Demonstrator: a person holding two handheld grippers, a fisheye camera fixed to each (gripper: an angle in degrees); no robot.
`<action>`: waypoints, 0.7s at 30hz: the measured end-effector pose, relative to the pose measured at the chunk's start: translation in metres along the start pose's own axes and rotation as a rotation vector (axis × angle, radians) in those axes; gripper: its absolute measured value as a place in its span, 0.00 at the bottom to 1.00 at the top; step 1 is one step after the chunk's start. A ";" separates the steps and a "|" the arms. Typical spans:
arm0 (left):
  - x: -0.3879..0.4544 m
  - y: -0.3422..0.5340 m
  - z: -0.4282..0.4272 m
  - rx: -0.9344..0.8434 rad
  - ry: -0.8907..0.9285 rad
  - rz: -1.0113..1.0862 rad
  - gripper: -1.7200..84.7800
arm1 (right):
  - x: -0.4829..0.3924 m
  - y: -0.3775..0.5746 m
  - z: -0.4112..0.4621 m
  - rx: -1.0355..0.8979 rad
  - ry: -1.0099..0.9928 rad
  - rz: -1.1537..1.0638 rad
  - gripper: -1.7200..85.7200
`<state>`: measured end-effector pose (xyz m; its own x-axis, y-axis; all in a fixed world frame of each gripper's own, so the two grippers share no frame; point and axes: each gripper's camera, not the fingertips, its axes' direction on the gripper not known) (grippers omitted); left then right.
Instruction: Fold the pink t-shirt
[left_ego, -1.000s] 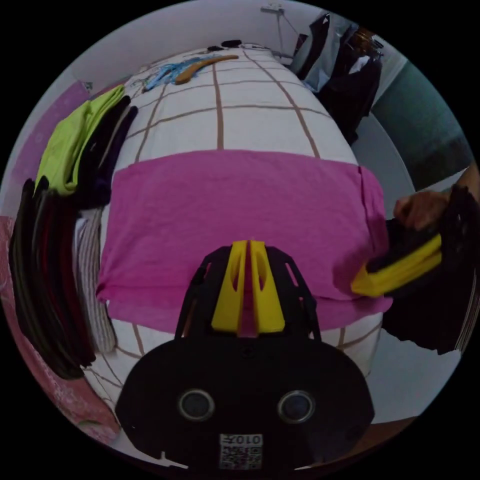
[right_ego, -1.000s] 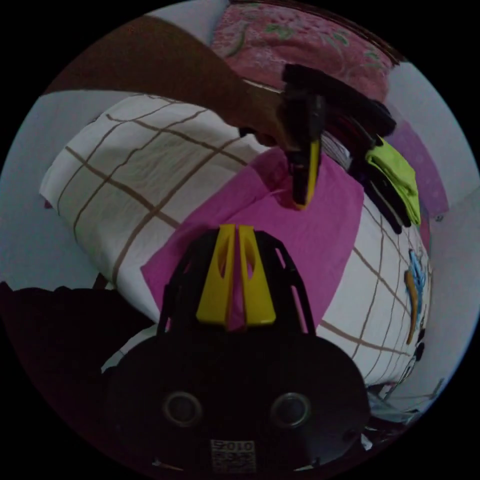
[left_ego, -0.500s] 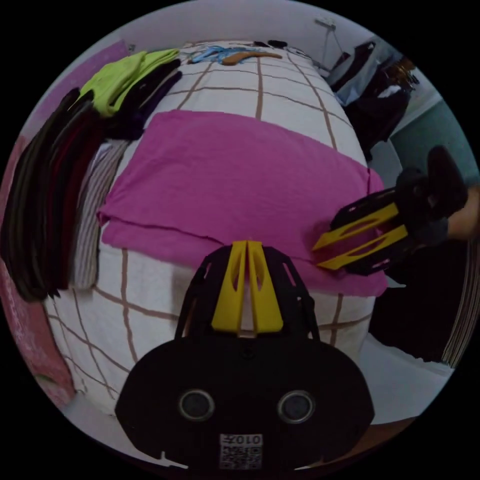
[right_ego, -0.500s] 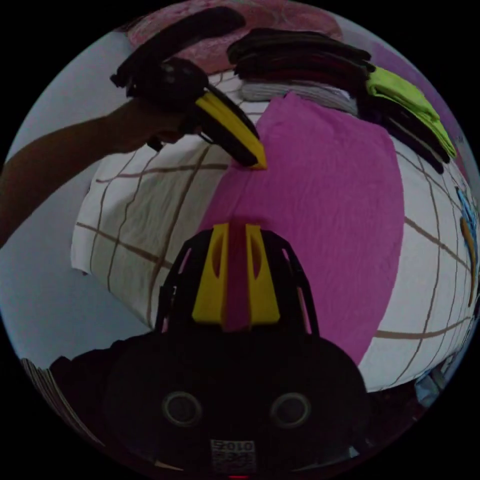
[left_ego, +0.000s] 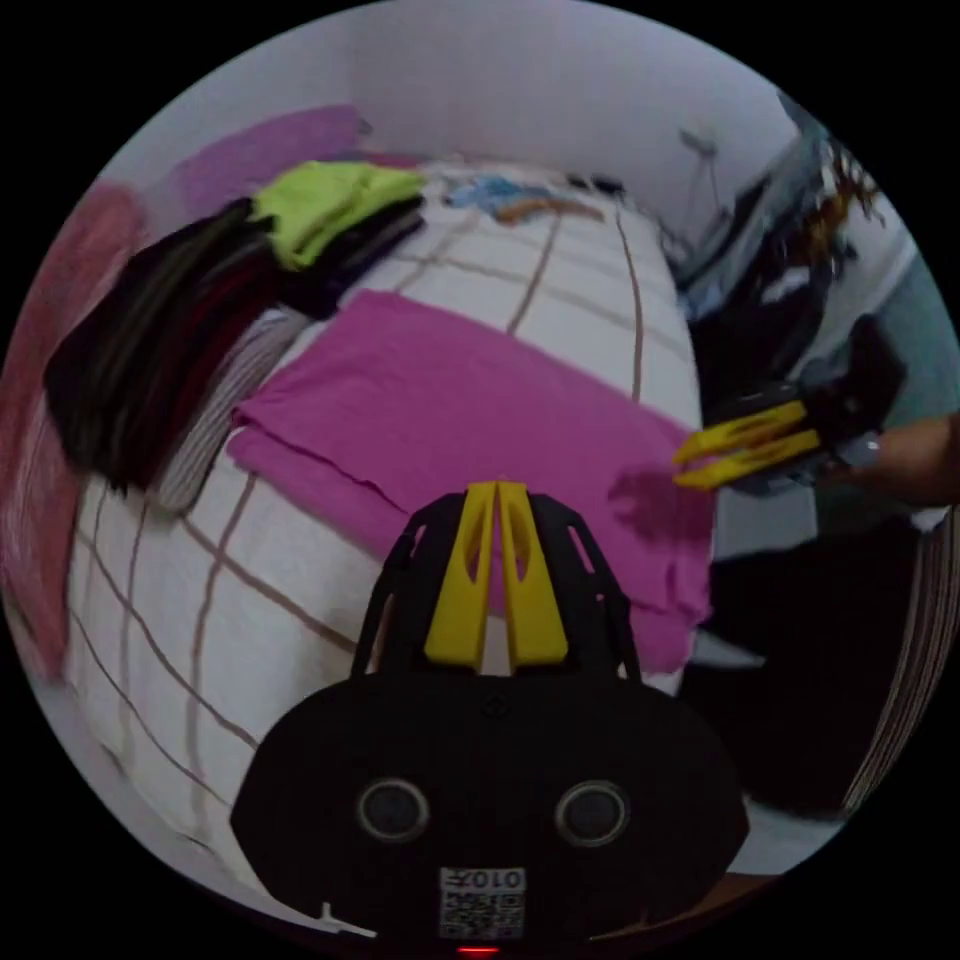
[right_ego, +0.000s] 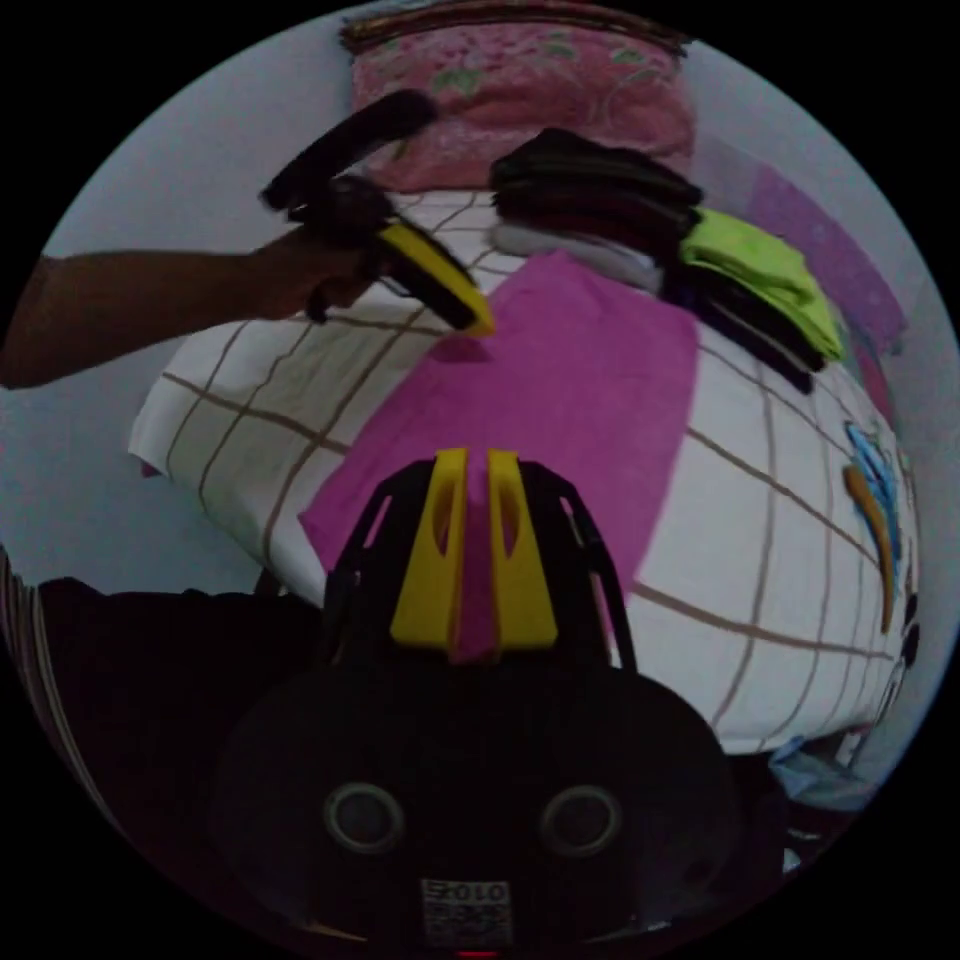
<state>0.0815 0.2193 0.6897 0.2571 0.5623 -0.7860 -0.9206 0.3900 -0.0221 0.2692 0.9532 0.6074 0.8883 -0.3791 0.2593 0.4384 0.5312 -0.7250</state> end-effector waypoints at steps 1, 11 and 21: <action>0.005 0.019 -0.005 0.031 0.015 -0.082 0.03 | 0.025 0.014 0.001 -0.053 -0.005 0.048 0.08; 0.046 0.187 0.033 0.077 0.281 -0.806 0.17 | 0.144 0.067 0.033 -0.280 -0.241 0.073 0.13; 0.067 0.218 0.081 0.052 0.219 -0.874 0.20 | 0.229 0.053 0.085 -0.388 -0.339 0.028 0.14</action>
<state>-0.0786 0.4013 0.6830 0.7922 -0.1000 -0.6021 -0.4071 0.6484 -0.6433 0.5075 0.9589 0.6830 0.9217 -0.0675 0.3820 0.3877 0.1931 -0.9013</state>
